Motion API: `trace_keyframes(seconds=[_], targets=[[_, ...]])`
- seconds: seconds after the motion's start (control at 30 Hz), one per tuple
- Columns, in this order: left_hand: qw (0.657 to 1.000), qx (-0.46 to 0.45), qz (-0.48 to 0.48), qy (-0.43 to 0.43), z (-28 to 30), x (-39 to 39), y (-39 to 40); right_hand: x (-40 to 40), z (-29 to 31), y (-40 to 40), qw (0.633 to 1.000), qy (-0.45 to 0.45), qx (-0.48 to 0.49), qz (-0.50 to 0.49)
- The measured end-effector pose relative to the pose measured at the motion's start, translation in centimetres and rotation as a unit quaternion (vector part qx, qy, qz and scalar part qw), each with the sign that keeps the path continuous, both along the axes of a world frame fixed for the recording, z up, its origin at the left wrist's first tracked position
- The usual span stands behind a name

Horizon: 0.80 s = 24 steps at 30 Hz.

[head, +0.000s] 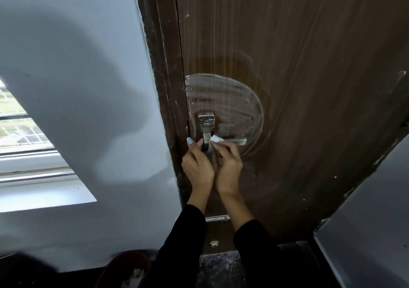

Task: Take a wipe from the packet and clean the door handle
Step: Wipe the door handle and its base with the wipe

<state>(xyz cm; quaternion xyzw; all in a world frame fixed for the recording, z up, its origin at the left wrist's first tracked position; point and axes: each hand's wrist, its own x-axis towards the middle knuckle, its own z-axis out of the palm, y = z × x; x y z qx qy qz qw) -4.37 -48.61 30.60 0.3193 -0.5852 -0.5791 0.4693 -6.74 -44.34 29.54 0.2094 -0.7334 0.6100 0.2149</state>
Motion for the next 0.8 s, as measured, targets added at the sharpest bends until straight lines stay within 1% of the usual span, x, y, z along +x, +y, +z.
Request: trace_keyframes(seconds=[0.03, 0.07, 0.13, 0.2, 0.23, 0.33, 0.37, 0.4, 0.5, 0.53, 0.57, 0.63, 0.67, 0.77, 0.8], targets=[[1.000, 0.007, -0.003, 0.001, 0.1, 0.1, -0.1, 0.2, 0.0, 0.4, 1.000, 0.007, 0.015, -0.004], [1.000, 0.011, -0.006, 0.000, 0.1, 0.1, -0.2, 0.0, 0.0, 0.7, 0.999, 0.011, 0.015, -0.028], [1.000, 0.013, -0.015, -0.014, 0.1, 0.1, -0.3, -0.6, 0.3, 1.6, 0.995, -0.020, -0.035, -0.086], [0.999, 0.023, -0.025, -0.020, 0.2, 0.3, -0.2, -1.1, 0.8, 1.8, 0.990, -0.038, -0.067, -0.117], [0.999, 0.029, -0.032, -0.015, 0.2, 0.4, -0.1, -1.1, 1.0, 1.6, 0.991, -0.038, -0.067, -0.108], [0.998, 0.043, -0.037, -0.001, 0.4, 0.5, 0.3, -0.1, 1.0, 0.7, 0.999, 0.031, 0.008, -0.037], [0.998, 0.047, -0.037, 0.001, 0.5, 0.5, 0.3, 0.1, 0.9, 0.6, 0.999, 0.044, 0.015, -0.016], [0.998, 0.050, -0.037, 0.001, 0.5, 0.5, 0.3, 0.1, 0.8, 0.7, 0.999, 0.039, 0.014, -0.016], [0.997, 0.056, -0.049, -0.004, 0.7, 0.5, 0.2, -0.9, 0.8, 1.4, 0.994, -0.031, -0.054, -0.087], [0.997, 0.058, -0.051, -0.007, 0.7, 0.6, 0.2, -1.1, 0.9, 1.6, 0.991, -0.042, -0.065, -0.112], [0.997, 0.061, -0.053, -0.010, 0.7, 0.6, 0.3, -1.2, 1.0, 1.7, 0.990, -0.032, -0.051, -0.127], [0.996, 0.072, -0.057, -0.008, 0.7, 0.7, 0.3, -1.3, 0.6, 1.1, 0.995, -0.013, -0.019, -0.102], [0.995, 0.081, -0.061, -0.005, 0.6, 0.7, 0.3, -1.0, 0.5, 0.7, 0.997, -0.027, -0.022, -0.064], [0.991, 0.106, -0.081, 0.000, 0.6, 0.8, 0.1, 0.0, 0.5, 0.5, 0.998, -0.030, 0.050, -0.019], [0.990, 0.110, -0.085, -0.002, 0.7, 0.8, 0.0, 0.0, 0.7, 0.7, 0.999, -0.022, 0.041, -0.005]])
